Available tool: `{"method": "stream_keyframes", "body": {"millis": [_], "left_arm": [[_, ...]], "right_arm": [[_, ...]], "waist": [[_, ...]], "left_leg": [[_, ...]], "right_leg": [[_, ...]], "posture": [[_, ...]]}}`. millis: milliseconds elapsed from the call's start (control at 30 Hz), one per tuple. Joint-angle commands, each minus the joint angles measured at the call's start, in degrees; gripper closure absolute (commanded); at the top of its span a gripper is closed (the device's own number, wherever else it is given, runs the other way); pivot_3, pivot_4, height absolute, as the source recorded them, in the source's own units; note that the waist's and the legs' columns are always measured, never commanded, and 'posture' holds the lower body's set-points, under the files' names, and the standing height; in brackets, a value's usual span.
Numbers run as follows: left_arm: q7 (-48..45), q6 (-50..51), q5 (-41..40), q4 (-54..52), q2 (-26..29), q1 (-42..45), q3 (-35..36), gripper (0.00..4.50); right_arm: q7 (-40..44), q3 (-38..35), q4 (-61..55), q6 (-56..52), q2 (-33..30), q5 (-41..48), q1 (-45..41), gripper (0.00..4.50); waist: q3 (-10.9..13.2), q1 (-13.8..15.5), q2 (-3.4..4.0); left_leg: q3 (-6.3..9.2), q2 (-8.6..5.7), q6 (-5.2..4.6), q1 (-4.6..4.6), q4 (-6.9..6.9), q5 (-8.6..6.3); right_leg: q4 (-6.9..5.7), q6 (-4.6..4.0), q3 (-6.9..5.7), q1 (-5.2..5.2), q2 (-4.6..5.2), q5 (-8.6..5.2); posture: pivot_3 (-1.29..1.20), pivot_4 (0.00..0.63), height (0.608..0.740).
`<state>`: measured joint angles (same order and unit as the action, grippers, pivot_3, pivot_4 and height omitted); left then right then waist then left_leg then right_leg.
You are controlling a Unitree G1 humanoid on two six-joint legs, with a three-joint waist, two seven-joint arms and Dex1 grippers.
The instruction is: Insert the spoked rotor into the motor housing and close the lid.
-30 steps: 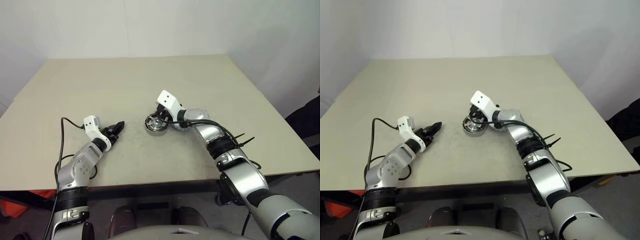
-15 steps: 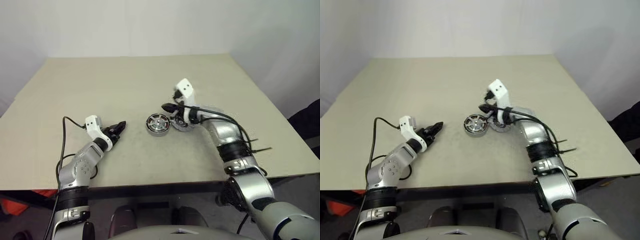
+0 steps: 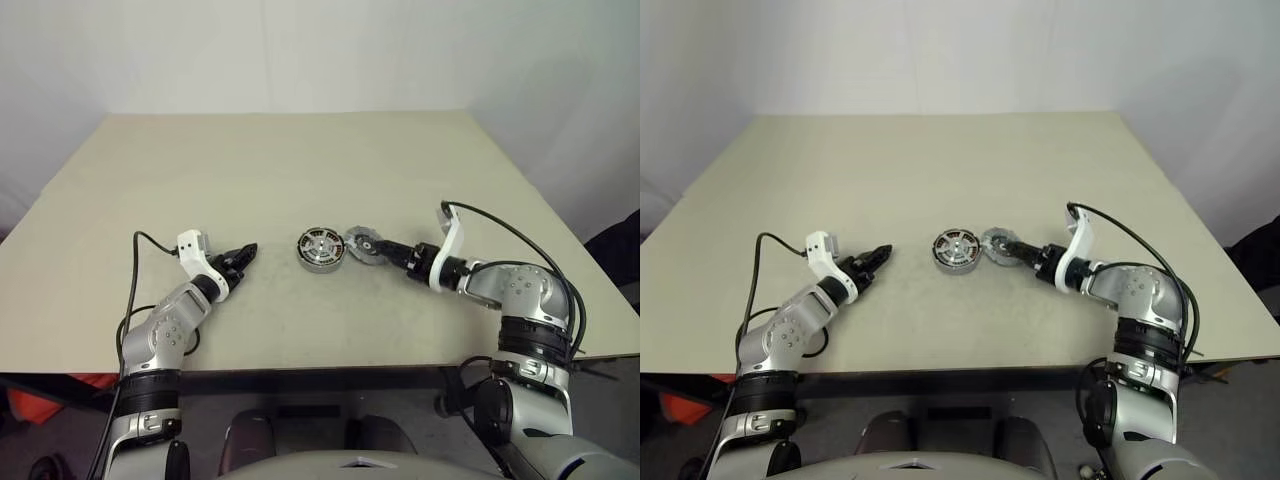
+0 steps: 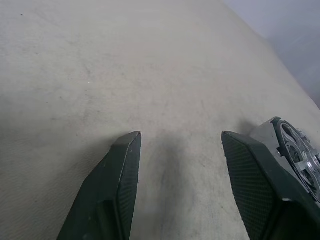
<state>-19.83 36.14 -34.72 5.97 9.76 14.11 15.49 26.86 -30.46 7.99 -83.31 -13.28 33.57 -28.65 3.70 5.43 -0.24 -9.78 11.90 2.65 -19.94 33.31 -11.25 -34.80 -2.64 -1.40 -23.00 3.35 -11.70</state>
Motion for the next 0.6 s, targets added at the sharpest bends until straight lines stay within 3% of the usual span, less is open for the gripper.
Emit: {"method": "stream_keyframes", "body": {"millis": [33, 333, 600], "left_arm": [[-0.7, 0.0, 0.2, -0.4, 0.8, 0.9, -0.3, 1.78], [-0.8, 0.2, 0.4, -0.7, 0.9, 0.8, -0.6, 1.78], [-0.8, 0.2, 0.7, -1.0, 1.1, 0.8, -0.3, 1.78]], "right_arm": [[-3.2, -4.0, -3.2, -5.3, 0.9, 1.9, -0.3, 1.46], [-7.2, -5.8, -3.2, -3.7, 3.8, 1.1, -0.6, 1.46], [-11.2, -5.7, 6.3, 11.4, 8.1, -0.2, -3.3, 1.46]], "waist": [[0.0, 0.1, 0.03], [0.0, 0.1, 0.08], [0.0, -0.1, 0.08]], "left_leg": [[0.00, 0.00, 0.02, 0.00, -0.02, 0.01], [0.00, 0.00, 0.10, 0.08, -0.10, 0.06], [0.00, 0.01, 0.42, 0.32, -0.16, 0.25]], "right_leg": [[0.01, 0.01, 0.00, -0.01, 0.00, -0.01], [0.01, 0.35, 0.00, 0.02, 0.00, -0.20], [-0.01, 0.42, 0.01, 0.13, 0.00, -0.24]], "posture": [[0.00, 0.000, 0.740], [0.00, 0.000, 0.740], [0.00, 0.000, 0.740]]}}
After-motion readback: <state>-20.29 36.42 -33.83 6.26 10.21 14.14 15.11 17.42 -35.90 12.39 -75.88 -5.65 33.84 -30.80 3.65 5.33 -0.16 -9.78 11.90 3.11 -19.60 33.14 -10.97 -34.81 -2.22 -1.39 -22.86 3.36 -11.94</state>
